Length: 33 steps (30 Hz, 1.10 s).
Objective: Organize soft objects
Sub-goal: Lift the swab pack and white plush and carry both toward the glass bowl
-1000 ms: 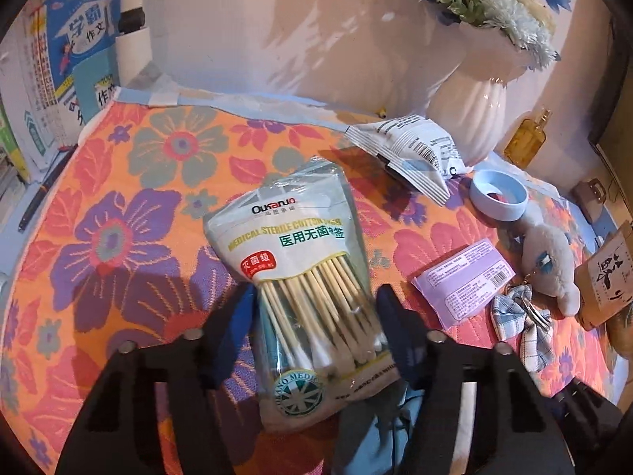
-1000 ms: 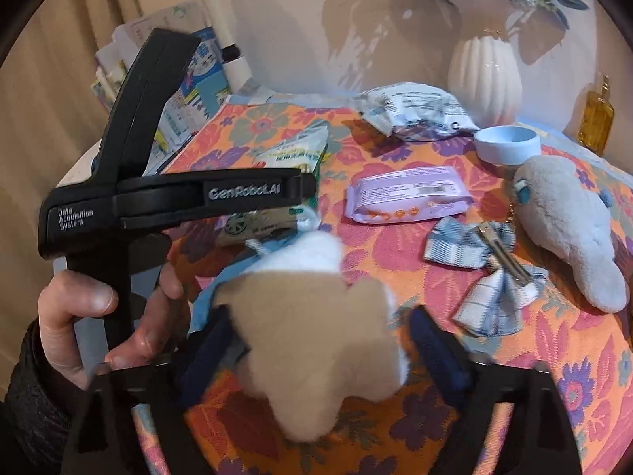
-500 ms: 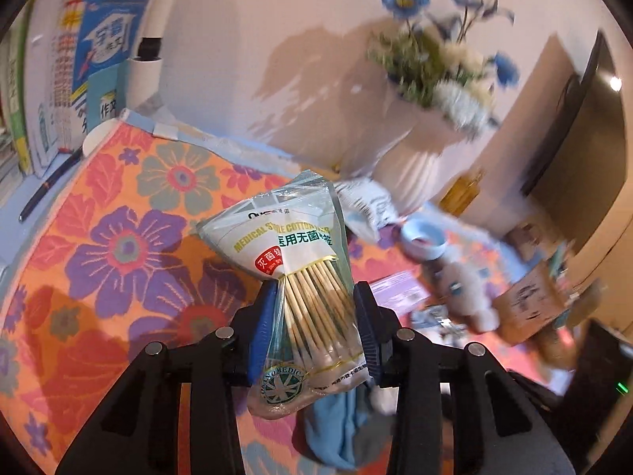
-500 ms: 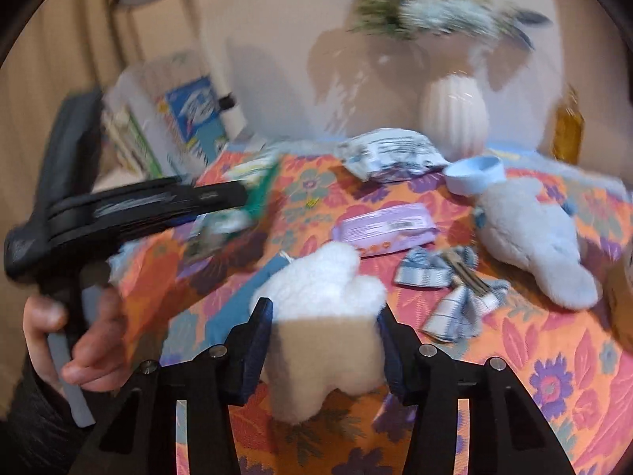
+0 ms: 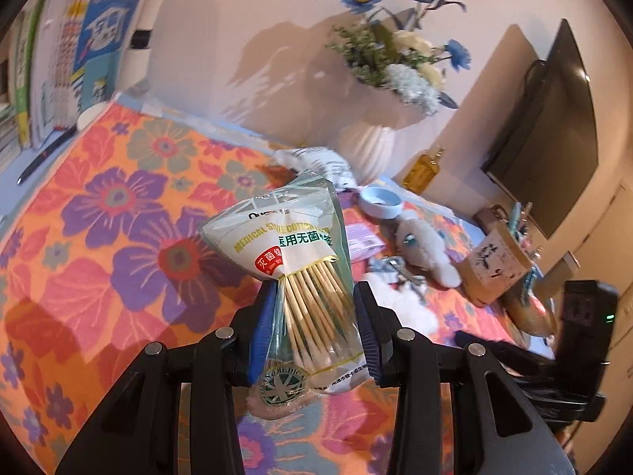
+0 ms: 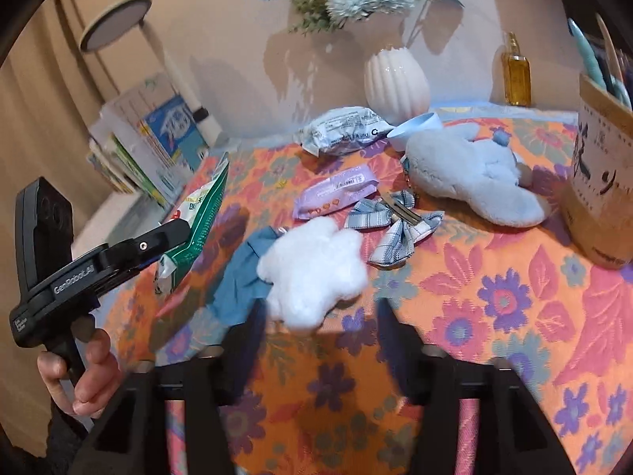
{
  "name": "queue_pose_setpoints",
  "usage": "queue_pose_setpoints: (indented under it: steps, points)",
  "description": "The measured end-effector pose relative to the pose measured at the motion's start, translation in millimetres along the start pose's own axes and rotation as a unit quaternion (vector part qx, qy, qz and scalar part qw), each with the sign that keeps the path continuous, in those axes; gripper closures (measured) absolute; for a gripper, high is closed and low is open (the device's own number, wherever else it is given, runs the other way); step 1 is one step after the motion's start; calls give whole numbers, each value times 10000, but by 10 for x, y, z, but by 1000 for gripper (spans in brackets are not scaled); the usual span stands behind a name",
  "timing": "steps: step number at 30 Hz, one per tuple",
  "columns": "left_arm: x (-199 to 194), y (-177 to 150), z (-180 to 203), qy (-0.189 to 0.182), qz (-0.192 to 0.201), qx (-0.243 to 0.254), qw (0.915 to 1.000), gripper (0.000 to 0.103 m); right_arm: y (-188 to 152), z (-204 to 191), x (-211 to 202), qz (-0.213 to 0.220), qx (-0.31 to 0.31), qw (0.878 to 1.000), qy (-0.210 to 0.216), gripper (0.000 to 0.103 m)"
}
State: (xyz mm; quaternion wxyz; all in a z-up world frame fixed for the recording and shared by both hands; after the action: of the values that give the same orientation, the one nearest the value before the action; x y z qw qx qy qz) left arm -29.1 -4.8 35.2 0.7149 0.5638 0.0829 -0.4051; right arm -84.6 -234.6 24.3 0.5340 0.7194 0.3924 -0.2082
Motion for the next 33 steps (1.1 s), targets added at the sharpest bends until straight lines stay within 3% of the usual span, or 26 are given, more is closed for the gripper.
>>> queue_pose_setpoints:
  steps: [1, 2, 7, 11, 13, 14, 15, 18, 24, 26, 29, 33]
  points:
    - [15, -28, -27, 68, 1, -10, 10000, 67, 14, -45, 8, -5, -105, 9999, -63, 10]
    - [32, -80, -54, 165, -5, 2, 9999, 67, 34, -88, 13, 15, -204, 9998, -73, 9]
    - [97, -138, -97, 132, -67, 38, 9999, 66, 196, -302, 260, -142, -848, 9957, -355, 9]
    - [130, -168, 12, 274, -144, 352, 9989, 66, 218, -304, 575, -329, -792, 9951, -488, 10]
    - [119, -181, 65, 317, -119, 504, 9982, 66, 158, -306, 656, -343, -723, 9957, -457, 22]
    - [124, -186, 92, 345, -123, 573, 9977, 66, 129, -315, 686, -367, -759, 9946, -603, 39]
    - [125, -186, 104, 350, -120, 598, 9975, 66, 109, -327, 702, -392, -840, 9921, -840, 44]
    - [118, -183, 98, 318, -109, 583, 9977, 66, 89, -313, 598, -222, -811, 9931, -821, 50]
    - [110, -187, 77, 260, -92, 490, 9984, 66, -67, -168, 147, 76, -443, 9947, -930, 50]
    - [113, -190, 87, 257, -92, 513, 9983, 66, -123, -120, 40, 23, -369, 9926, -1154, 49]
    - [113, -193, 98, 246, -86, 533, 9982, 66, -283, 42, 12, -423, 43, 9812, -1885, 46]
    - [116, -190, 93, 227, -104, 538, 9982, 66, -395, 86, -62, -450, 318, 9878, -1459, 29]
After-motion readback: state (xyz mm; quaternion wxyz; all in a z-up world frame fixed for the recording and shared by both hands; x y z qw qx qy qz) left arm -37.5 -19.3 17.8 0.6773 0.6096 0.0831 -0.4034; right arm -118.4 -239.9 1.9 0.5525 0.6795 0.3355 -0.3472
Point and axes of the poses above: each gripper's, at about its wrist camera, not at the fingertips, and x roughly the way its jaws point, z to its right, y to its top, the point moved 1 cm from there along x, roughly the way its jaws point, and after that the axes turned 6 degrees about x, right-handed, at the moved point
